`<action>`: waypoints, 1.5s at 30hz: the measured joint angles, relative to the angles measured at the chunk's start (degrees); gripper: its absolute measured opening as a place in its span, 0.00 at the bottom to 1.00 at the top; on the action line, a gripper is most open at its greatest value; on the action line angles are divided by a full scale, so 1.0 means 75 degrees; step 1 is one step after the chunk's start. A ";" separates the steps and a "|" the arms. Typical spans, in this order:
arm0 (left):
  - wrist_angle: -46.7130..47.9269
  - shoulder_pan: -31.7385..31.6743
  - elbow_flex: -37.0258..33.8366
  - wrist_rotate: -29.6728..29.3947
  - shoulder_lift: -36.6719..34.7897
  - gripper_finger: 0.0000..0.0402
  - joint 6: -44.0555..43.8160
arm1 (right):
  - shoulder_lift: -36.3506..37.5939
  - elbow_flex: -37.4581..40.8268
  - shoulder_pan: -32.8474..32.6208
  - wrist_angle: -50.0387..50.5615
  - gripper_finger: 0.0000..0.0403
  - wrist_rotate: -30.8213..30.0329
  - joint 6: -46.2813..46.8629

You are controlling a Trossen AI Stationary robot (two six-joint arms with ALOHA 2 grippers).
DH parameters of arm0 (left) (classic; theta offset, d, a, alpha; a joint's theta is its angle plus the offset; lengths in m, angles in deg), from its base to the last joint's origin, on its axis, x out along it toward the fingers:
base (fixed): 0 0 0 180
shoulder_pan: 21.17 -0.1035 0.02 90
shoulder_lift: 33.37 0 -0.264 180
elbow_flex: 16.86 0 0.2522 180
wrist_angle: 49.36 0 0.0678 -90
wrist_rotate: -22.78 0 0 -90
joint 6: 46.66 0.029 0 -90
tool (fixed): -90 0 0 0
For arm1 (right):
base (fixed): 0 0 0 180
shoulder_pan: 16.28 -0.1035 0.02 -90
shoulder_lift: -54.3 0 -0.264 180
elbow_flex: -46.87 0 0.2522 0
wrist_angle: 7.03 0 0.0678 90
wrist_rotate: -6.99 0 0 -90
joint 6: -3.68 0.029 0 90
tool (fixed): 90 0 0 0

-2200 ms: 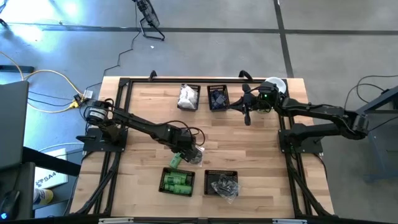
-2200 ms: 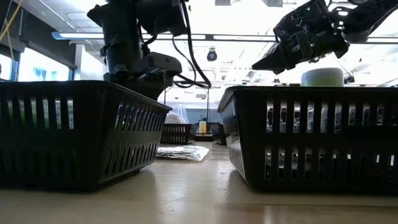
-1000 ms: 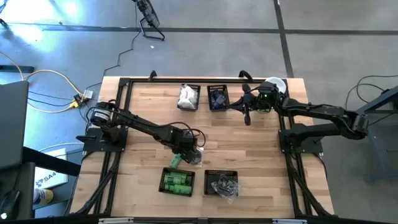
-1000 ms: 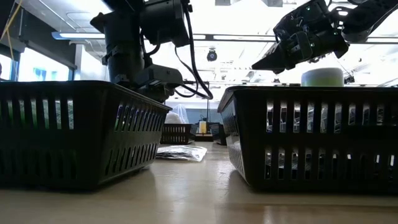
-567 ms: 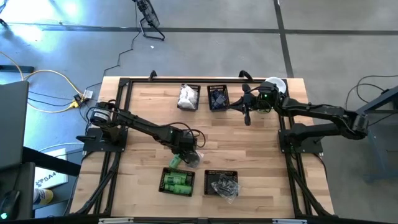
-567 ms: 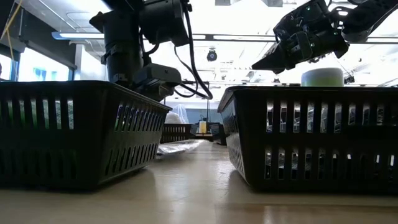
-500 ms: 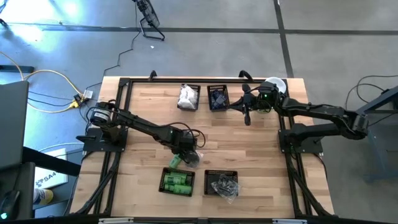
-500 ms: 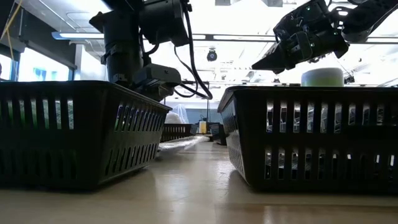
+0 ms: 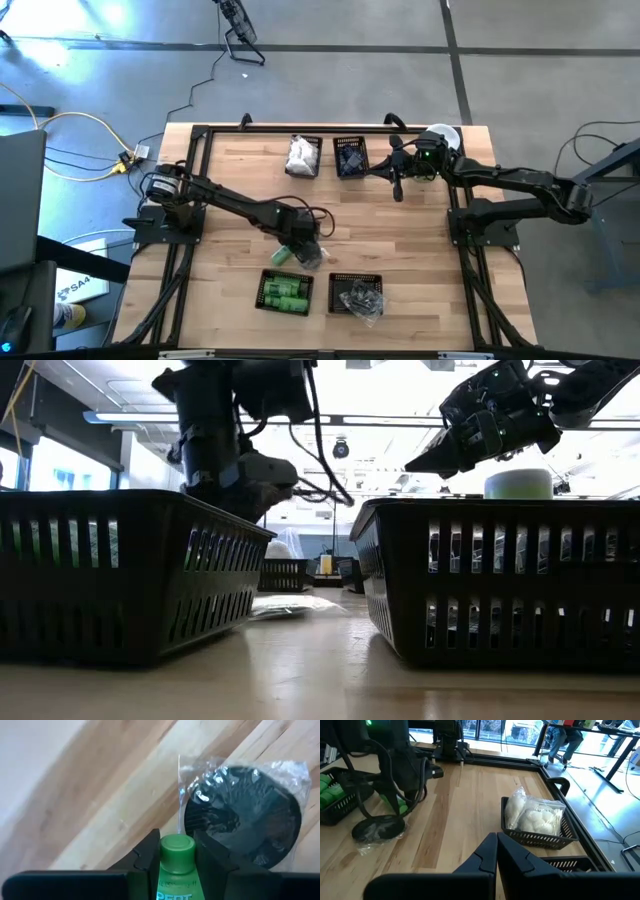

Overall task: Pick & Place Travel size toiletries
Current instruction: Put the green shampoo into the bottom left black bin

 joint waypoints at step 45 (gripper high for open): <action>0.0414 0.1597 0.2305 0.0659 0.0044 0.24 0.1672 | 0.0000 0.0006 0.0000 0.0004 0.01 0.0021 0.0038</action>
